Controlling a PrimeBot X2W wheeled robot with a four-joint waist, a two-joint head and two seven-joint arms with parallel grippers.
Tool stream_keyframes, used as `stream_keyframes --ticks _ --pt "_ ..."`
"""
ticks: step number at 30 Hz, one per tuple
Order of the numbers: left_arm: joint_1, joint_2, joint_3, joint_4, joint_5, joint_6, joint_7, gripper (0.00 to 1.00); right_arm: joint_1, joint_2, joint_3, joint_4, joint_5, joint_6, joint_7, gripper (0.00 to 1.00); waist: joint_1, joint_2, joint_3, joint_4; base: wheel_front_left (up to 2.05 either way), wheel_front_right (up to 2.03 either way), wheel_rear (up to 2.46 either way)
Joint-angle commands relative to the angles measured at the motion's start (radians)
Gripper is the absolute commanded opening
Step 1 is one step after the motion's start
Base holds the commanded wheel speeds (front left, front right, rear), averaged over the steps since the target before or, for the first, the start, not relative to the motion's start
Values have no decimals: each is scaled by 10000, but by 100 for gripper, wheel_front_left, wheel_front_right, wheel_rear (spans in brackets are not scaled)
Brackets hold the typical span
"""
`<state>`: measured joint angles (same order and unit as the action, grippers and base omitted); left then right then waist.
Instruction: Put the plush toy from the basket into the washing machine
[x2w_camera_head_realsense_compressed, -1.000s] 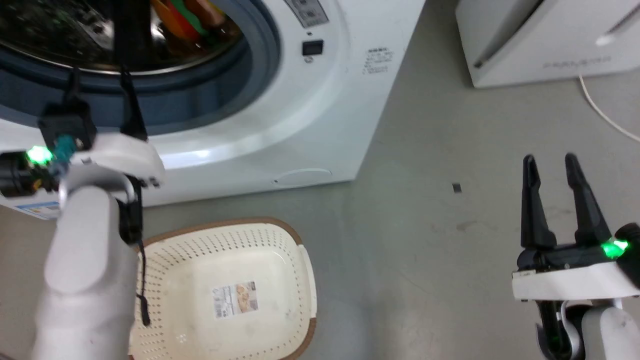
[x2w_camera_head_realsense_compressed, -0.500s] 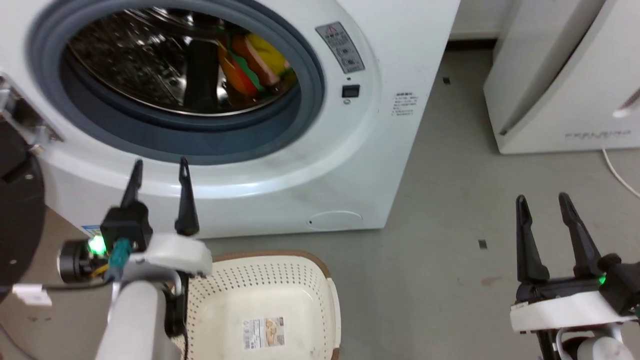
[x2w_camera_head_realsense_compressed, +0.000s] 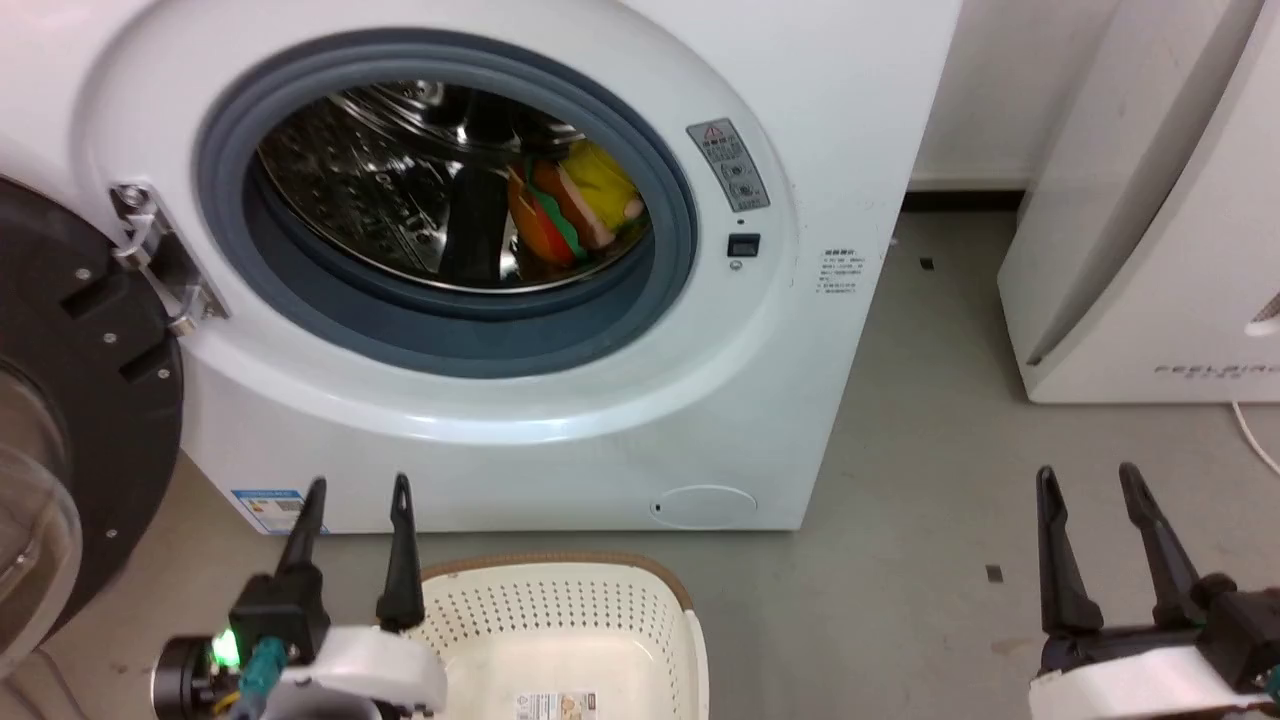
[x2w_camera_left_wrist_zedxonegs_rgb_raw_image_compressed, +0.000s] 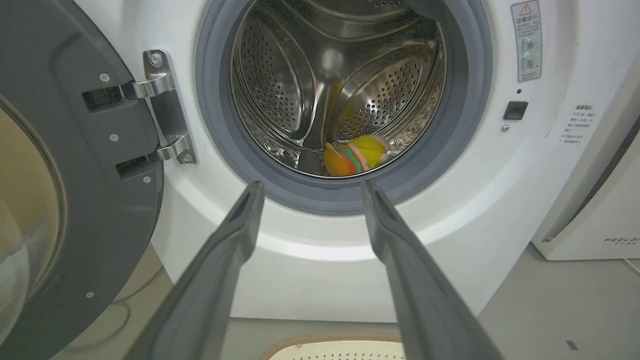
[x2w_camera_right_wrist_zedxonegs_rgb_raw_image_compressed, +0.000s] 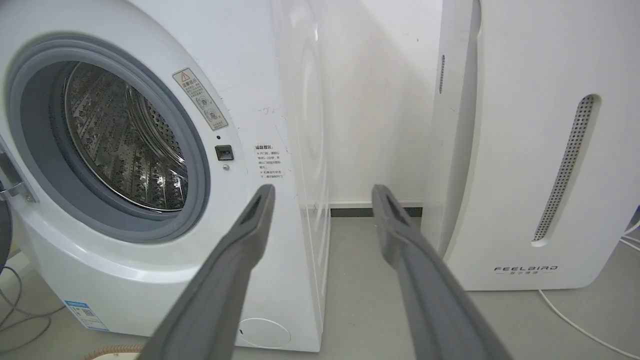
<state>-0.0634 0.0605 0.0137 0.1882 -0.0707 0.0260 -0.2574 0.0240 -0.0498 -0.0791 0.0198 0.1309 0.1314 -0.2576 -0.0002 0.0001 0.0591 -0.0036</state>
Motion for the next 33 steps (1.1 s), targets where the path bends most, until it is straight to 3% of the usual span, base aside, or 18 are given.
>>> stream_keyframes --ticks 1,12,13,33 --pt "239 -44 -36 -129 59 68 -44 100 207 -4 6 20 -90 -7 -42 100 2 -1 -153 64 0 0 0" --pt "899 -98 -253 -456 -107 336 -44 100 604 -4 -40 63 -115 -7 -42 100 2 -1 -406 244 0 0 0" --pt "814 -94 -272 -393 -57 302 4 0 449 0 -28 32 -61 0 4 0 2 -1 -406 244 0 0 0" --pt "784 -98 -261 -601 67 216 391 0 345 -1 93 -1 -239 1 382 0 2 -1 -435 215 0 0 0"
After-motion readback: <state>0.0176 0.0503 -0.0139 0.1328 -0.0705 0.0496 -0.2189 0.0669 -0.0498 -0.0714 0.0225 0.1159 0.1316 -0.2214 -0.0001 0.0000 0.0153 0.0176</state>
